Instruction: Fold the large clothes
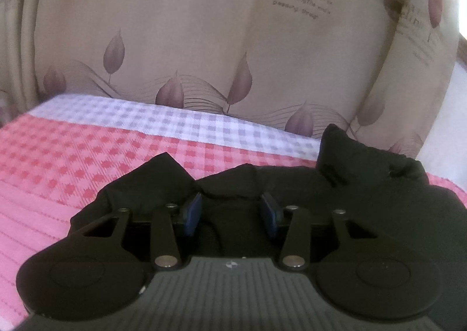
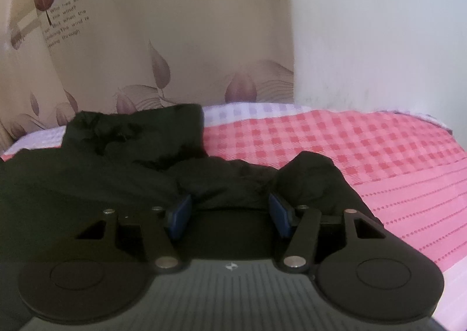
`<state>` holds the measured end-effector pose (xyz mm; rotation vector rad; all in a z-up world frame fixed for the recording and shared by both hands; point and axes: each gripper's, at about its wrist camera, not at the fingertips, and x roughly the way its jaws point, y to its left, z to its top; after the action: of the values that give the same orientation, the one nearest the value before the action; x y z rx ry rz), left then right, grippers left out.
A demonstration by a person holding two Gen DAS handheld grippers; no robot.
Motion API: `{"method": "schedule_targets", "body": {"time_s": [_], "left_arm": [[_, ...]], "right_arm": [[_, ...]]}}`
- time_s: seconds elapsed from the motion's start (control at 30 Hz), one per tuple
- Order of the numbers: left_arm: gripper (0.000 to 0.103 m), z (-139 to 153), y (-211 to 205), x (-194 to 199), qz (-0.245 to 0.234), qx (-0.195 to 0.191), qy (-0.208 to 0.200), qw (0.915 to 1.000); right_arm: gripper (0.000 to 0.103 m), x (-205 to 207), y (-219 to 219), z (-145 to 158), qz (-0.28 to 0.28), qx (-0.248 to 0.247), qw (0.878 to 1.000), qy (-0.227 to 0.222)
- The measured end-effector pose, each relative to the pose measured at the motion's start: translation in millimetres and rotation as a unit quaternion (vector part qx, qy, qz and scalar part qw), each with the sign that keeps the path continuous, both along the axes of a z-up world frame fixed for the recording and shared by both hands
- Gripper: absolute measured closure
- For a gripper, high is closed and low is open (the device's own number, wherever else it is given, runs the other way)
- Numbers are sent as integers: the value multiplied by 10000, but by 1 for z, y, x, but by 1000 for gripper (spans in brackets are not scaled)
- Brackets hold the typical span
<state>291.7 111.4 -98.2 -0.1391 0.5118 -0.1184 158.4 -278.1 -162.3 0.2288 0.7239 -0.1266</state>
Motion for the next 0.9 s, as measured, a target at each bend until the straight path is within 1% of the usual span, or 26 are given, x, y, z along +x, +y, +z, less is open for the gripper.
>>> {"method": "schedule_targets", "body": {"time_s": [0.07, 0.3, 0.43, 0.67, 0.9], "left_arm": [[55, -3, 4, 1, 7, -128, 30, 9999], [55, -6, 9, 5, 44, -326, 113, 9994], [55, -8, 10, 6, 68, -342, 172, 9992], [55, -10, 11, 9, 89, -319, 247, 9991], [56, -11, 14, 10, 66, -347, 288, 9990]], "right_arm": [[46, -1, -1, -3, -43, 19, 10000, -22], [46, 1, -1, -11, -147, -116, 9998, 18], [46, 5, 0, -13, -140, -214, 9996, 126], [46, 9, -1, -16, -134, -255, 9994, 192], [45, 9, -3, -16, -140, -217, 9994, 210]]}}
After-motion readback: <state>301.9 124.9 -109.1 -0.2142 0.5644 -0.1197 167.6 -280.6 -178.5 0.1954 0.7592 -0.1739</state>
